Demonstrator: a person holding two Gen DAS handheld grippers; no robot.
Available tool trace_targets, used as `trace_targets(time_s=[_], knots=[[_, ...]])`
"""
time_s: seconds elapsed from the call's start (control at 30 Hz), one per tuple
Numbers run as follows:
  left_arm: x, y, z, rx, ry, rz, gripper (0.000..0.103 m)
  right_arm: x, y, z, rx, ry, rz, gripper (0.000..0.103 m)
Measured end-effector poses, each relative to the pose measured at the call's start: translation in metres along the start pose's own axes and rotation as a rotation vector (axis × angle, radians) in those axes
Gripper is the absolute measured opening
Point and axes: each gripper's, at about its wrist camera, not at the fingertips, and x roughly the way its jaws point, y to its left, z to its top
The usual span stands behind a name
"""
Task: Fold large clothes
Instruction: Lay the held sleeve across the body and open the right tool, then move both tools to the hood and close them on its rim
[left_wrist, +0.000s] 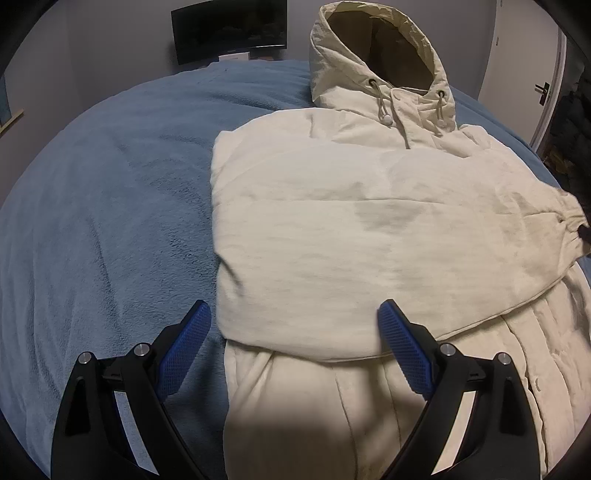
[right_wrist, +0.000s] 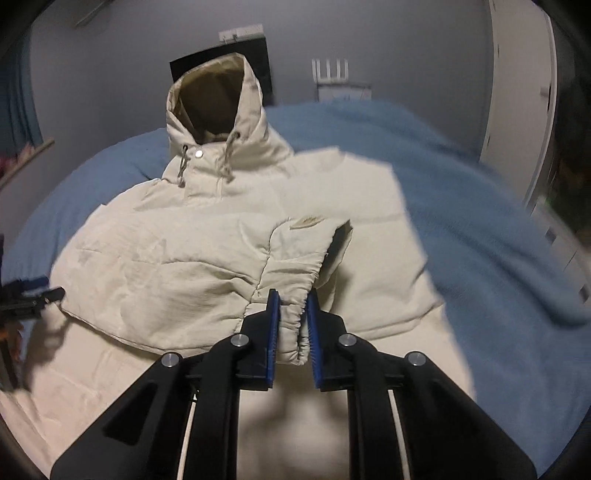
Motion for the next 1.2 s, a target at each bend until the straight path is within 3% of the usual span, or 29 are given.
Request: trace_targets(time_s=[0.17,0.27,0.37,0.43,0.6,0.67,0.73,0.87,0.97,1.07,1.1,1.13,1.2], knots=[[0.003,-0.004,0.0,0.015,0.01,-0.001,0.089,0.03,-0.017,-0.019,0.043,0.146,-0.002,0.012],[0.006,-0.003,-0.001,0.008,0.021,-0.005,0.089,0.04,-0.017,-0.027,0.041,0.178,-0.009,0.015],[0.004,-0.003,-0.001,0.007,0.019,-0.001,0.089,0.037,-0.014,-0.021,0.016,0.174,-0.036,0.024],[-0.001,-0.003,0.001,0.012,0.007,0.013,0.089,0.031,-0.011,-0.016,0.001,0.141,-0.033,0.043],[-0.029,-0.003,0.02,-0.037,-0.05,-0.027,0.089,0.022,0.007,0.004,-0.077,0.066,-0.023,0.052],[-0.037,-0.009,0.029,-0.053,-0.068,-0.057,0.097,0.026,0.011,0.015,-0.091,0.06,-0.002,0.059],[-0.04,-0.021,0.041,-0.047,-0.087,-0.074,0.096,0.036,0.014,0.023,-0.105,0.072,0.027,0.059],[-0.02,-0.046,0.056,-0.003,-0.073,-0.072,0.096,0.069,0.016,0.029,-0.128,0.116,0.037,0.061],[0.012,-0.06,0.055,0.032,-0.029,-0.025,0.096,0.09,0.014,0.026,-0.116,0.138,0.045,0.068],[0.039,-0.064,0.042,0.036,-0.004,0.001,0.097,0.1,0.016,0.02,-0.116,0.128,0.052,0.076],[0.041,-0.064,0.037,0.034,-0.027,0.006,0.097,0.101,0.016,0.017,-0.12,0.115,0.043,0.083],[0.042,-0.063,0.034,0.033,-0.046,0.011,0.098,0.104,0.014,0.015,-0.11,0.115,0.012,0.096],[0.045,-0.063,0.032,0.032,-0.048,0.016,0.098,0.108,0.005,0.015,-0.056,0.141,0.053,0.097]])
